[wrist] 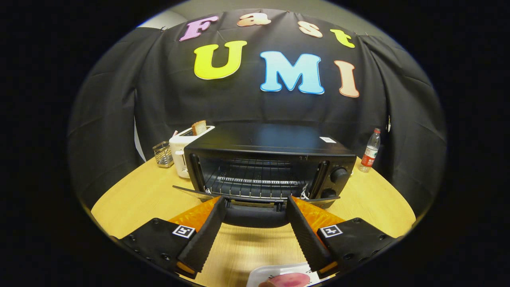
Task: Open the toaster oven, put the food inside, and close the toaster oven door.
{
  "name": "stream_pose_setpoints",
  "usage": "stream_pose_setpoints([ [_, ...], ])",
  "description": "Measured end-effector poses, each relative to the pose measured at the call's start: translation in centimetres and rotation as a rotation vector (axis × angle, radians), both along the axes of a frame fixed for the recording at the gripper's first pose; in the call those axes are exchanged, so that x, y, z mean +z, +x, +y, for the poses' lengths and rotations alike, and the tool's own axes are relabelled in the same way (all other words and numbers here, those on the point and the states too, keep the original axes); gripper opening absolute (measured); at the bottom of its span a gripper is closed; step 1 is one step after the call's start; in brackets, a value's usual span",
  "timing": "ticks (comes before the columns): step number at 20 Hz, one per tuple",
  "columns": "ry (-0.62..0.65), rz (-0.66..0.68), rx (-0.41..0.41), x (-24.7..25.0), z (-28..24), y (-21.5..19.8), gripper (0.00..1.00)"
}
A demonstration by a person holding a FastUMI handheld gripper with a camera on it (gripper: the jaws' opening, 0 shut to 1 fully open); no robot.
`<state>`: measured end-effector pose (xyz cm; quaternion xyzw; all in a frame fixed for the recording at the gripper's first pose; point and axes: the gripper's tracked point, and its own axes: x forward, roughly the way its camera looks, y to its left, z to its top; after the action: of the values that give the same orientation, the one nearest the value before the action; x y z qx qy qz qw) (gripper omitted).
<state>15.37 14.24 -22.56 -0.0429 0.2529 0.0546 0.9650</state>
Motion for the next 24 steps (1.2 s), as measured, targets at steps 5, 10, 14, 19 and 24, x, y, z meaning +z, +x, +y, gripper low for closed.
stream_pose_setpoints([
  [5, 0.005, 0.065, 0.013, -2.2, -0.2, -2.0, 0.98],
  [10, -0.003, 0.072, 0.035, -2.7, -0.3, -2.9, 0.97],
  [14, -0.013, 0.111, 0.056, -4.0, -0.2, -4.0, 0.97],
  [19, 0.039, 0.212, 0.087, -6.1, 0.0, -6.4, 0.99],
  [24, 0.101, 0.225, 0.109, -3.7, -0.9, -8.4, 0.99],
])
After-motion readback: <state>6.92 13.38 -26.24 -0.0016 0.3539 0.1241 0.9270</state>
